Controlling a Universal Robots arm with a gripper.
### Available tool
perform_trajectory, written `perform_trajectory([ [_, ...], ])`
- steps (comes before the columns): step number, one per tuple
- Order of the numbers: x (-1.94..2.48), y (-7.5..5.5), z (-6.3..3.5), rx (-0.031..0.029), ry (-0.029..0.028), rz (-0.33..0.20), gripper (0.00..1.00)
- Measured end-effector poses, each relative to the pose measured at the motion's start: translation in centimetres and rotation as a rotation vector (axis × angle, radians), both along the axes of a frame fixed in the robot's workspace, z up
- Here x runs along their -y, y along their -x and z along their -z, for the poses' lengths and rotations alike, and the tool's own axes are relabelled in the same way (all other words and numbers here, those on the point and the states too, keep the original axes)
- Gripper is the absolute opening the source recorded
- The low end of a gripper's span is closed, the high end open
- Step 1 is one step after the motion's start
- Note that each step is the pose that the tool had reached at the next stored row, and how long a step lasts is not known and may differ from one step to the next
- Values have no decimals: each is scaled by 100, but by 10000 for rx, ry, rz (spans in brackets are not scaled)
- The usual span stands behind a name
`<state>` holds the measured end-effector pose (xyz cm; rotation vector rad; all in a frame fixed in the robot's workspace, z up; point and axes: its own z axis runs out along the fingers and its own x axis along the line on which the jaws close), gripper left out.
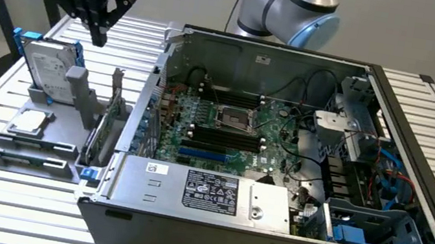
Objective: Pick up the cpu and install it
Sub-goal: 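Reach for the cpu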
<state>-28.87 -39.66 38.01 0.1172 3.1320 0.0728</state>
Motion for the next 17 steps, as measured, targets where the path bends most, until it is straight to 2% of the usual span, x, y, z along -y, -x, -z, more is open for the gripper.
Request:
perform_trajectory([
  [17, -6, 771, 121, -2, 67, 1, 11],
])
